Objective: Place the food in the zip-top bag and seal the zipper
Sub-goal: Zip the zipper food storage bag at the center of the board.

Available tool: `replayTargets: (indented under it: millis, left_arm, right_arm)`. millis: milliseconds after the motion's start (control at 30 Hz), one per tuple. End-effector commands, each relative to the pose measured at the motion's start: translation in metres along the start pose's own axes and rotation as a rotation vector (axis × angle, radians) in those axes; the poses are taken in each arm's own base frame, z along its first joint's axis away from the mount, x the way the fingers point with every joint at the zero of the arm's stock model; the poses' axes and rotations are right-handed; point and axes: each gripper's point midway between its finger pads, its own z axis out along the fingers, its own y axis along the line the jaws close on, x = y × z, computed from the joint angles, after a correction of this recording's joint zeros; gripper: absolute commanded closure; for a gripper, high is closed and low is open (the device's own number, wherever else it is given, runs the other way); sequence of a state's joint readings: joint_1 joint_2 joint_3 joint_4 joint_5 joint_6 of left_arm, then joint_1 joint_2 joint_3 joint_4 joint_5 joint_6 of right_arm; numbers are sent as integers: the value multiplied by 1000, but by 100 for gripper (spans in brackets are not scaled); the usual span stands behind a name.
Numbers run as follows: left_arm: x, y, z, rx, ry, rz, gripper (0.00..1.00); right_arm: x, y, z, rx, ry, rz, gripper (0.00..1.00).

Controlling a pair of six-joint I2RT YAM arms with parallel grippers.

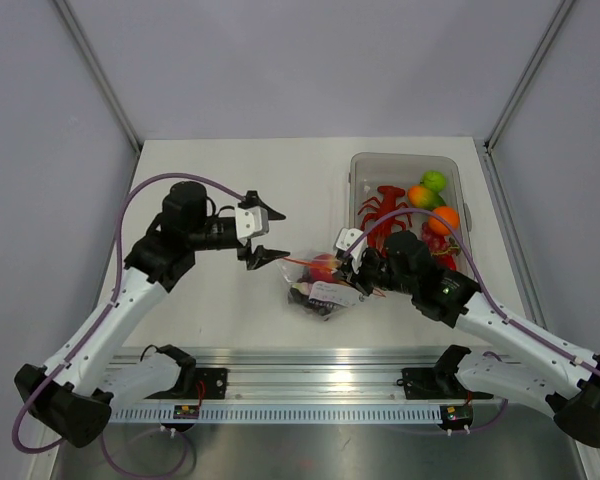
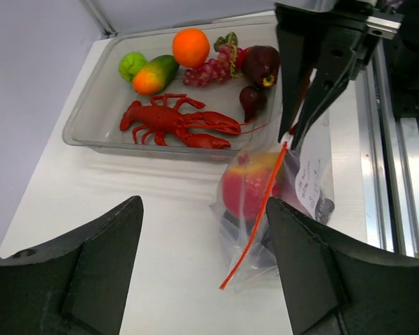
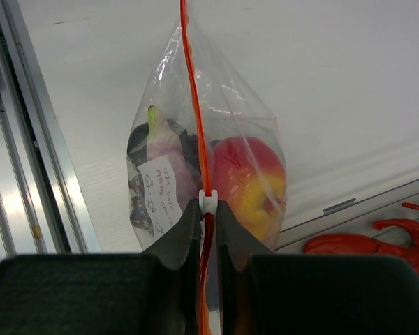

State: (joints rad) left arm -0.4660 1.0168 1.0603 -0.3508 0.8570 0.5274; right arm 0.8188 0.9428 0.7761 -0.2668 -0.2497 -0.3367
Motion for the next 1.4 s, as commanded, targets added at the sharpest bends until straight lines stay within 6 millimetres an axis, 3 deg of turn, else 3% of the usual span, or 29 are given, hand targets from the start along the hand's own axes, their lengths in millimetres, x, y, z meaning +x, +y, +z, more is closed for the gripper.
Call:
replayTargets:
  millis: [0, 133, 333, 533, 667, 700, 767, 833, 900, 1033, 1233, 1367]
  left_arm:
    - [14, -8, 13, 56, 57, 49, 25]
    - [27, -23, 35, 143, 99, 29, 28]
    - [50, -27, 59, 172, 158, 8, 34]
    - [57, -29, 68, 182, 157, -26, 41]
    - [61, -29, 70, 183, 167, -43, 64]
    - [63, -27, 72, 182, 177, -50, 80]
    - [67, -23, 74, 162, 203, -76, 99]
    - [75, -19, 76, 160, 245, -98, 100]
    - [84, -23, 74, 191, 290, -104, 100]
    - [87, -11, 61, 128, 313, -108, 100]
    - [79, 26, 28, -50, 219, -119, 100]
    - [73, 37, 7, -109, 208, -124, 100]
  right_arm:
    - [-34, -7, -4, 22, -90, -29, 100]
    - [-34, -8, -9, 30, -90, -29, 100]
    - [-36, -7, -13, 34, -95, -27, 100]
    - [-35, -8, -14, 37, -94, -27, 100]
    - [-36, -8, -16, 40, -91, -34, 100]
    - [-35, -9, -16, 42, -88, -36, 100]
    - [-37, -9, -17, 43, -94, -44, 100]
    - [-40, -11, -18, 48, -98, -56, 100]
    - [-44, -12, -20, 52, -103, -66, 100]
    - [-46, -13, -25, 65, -109, -70, 100]
    - [-29, -11, -29, 79, -85, -53, 100]
    - [-18, -8, -29, 77, -70, -31, 100]
